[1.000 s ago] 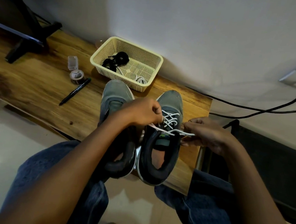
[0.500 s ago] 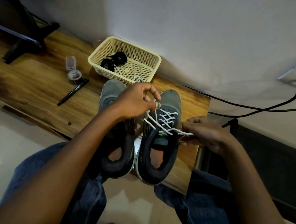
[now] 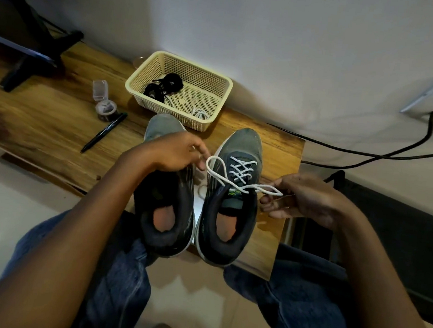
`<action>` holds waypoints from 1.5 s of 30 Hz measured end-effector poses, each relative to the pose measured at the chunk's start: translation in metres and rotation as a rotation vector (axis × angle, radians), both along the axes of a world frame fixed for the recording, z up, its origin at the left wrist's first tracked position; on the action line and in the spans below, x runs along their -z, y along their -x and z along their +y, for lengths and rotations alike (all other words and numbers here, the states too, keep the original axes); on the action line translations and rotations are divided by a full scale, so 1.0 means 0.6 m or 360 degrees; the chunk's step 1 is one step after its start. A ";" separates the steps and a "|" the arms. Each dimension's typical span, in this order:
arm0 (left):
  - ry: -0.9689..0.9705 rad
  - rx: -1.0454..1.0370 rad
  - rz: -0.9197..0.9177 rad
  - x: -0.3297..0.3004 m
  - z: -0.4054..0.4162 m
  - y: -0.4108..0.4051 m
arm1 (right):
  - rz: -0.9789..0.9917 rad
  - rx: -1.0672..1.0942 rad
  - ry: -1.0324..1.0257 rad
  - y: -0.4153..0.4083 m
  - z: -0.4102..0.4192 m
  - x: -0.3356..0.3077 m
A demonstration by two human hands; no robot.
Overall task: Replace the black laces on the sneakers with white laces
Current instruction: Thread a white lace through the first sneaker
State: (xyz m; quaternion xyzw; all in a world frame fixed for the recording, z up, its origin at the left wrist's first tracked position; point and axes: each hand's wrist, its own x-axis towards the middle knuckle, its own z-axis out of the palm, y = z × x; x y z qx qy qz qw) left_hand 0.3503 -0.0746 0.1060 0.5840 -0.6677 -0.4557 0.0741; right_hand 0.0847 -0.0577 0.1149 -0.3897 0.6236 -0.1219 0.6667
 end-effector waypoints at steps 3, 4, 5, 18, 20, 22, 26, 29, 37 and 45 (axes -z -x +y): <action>-0.0084 0.0107 -0.0091 0.006 0.003 -0.002 | 0.0059 -0.0195 0.0017 0.015 0.006 0.004; -0.0106 0.0117 -0.0023 0.002 0.005 0.002 | 0.0085 -0.0280 0.0025 0.018 0.007 0.005; -0.0115 0.0123 0.0061 -0.004 0.008 0.009 | 0.0093 -0.0350 0.0028 0.018 0.008 0.006; -0.0027 0.0077 0.0309 -0.004 0.010 0.035 | -0.0098 -0.0094 0.0277 -0.013 0.005 -0.003; -0.0019 0.0079 0.0230 -0.003 0.009 0.034 | -0.0113 -0.0072 0.0243 -0.012 0.005 -0.004; -0.0044 0.0083 0.0185 -0.004 0.008 0.031 | -0.0177 -0.0032 0.0173 -0.007 0.003 -0.006; -0.0087 0.0076 0.0093 -0.007 0.005 0.012 | -0.0225 0.0084 0.0084 0.010 0.001 -0.015; -0.0116 0.0070 0.0062 -0.016 0.005 -0.006 | -0.0184 0.0175 0.0065 0.031 0.001 -0.018; -0.0038 -0.0043 -0.0112 -0.028 0.006 -0.050 | 0.0330 0.0302 0.0083 0.084 -0.005 -0.013; 0.0198 -0.0124 -0.0404 -0.014 0.003 -0.067 | 0.0955 -0.0291 0.0497 0.070 -0.006 -0.003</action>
